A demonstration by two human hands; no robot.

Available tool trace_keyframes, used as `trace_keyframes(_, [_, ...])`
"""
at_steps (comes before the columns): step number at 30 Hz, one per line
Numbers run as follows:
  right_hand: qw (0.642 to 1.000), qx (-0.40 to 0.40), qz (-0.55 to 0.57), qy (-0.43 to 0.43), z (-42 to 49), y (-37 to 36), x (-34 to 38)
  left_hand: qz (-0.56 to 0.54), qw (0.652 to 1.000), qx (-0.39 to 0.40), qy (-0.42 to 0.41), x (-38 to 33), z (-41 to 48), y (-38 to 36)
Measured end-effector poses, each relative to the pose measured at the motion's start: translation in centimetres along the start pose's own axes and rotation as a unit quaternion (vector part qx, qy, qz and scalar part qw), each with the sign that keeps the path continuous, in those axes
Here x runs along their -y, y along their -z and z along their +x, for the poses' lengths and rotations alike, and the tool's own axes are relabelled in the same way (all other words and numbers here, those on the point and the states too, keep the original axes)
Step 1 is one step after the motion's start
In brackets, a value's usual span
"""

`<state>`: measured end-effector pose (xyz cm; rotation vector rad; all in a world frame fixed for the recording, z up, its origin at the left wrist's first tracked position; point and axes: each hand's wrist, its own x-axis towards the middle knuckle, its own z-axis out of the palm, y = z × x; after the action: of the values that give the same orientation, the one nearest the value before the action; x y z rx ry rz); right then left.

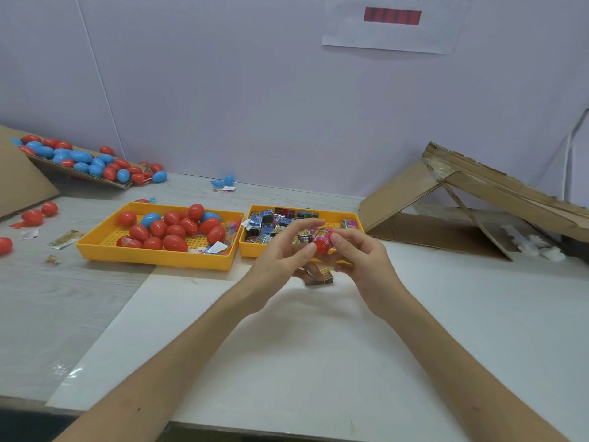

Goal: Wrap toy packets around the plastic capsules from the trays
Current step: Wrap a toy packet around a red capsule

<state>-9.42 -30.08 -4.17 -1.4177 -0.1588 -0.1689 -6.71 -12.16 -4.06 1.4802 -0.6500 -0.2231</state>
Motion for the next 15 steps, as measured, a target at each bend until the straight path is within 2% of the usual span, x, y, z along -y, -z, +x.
trace_keyframes(6, [1.000,0.004,-0.002,-0.009,-0.10,-0.16,0.17,0.022,1.000,-0.008,-0.018,-0.03,0.06,0.12])
trace_keyframes(15, [0.999,0.019,0.028,0.004,0.01,0.02,0.02,-0.033,0.999,-0.024,0.003,0.05,0.05,0.05])
